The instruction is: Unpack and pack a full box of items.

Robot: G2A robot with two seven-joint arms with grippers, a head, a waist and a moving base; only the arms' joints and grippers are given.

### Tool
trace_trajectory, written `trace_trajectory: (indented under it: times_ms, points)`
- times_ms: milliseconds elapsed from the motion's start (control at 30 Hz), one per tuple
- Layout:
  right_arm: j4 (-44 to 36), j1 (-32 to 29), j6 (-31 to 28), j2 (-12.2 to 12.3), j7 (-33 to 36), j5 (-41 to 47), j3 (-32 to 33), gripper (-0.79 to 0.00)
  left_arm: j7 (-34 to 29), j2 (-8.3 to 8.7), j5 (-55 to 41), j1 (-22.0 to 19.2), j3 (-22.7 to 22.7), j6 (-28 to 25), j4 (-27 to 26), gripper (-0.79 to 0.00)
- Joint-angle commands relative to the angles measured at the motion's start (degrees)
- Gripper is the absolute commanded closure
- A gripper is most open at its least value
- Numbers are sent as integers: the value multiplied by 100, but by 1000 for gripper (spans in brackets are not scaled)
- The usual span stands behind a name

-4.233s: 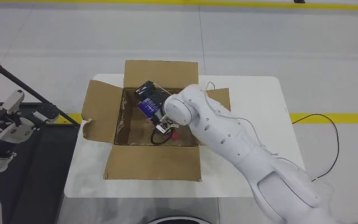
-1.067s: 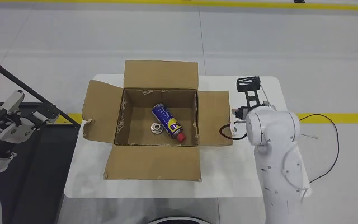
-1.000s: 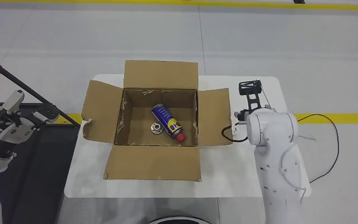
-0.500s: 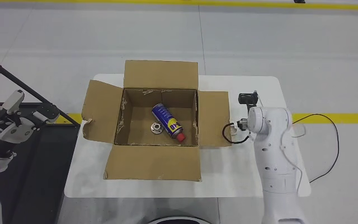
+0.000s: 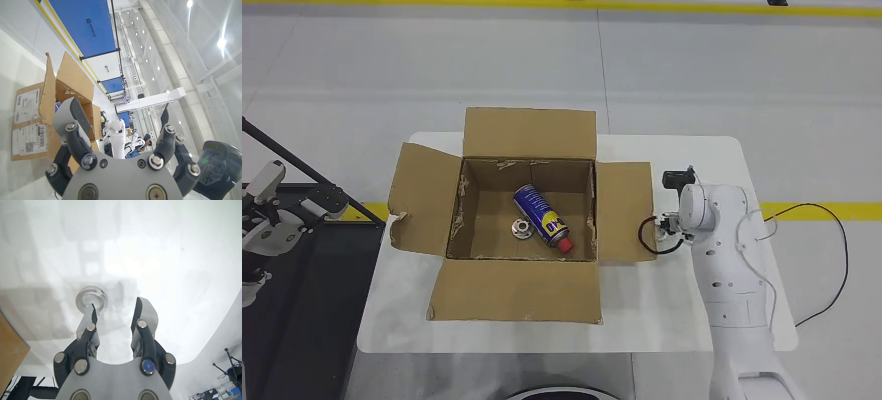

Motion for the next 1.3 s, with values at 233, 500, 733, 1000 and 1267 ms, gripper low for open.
trace_trajectory:
  times_ms: [233,500,733,1000,1267]
  points:
    - [440,221,66,25,0,11,-119,-388,0,0,0,0,0,0,0,-785]
    - [703,320,173,77,0,-189,-60,-388,0,0,0,0,0,0,0,-785]
    - [623,302,216,121,0,-322,137,-388,0,0,0,0,0,0,0,-785]
    - [481,193,152,120,0,-155,182,-379,0,0,0,0,0,0,0,-785]
    - [460,169,157,163,0,122,310,-289,0,0,0,0,0,0,0,-785]
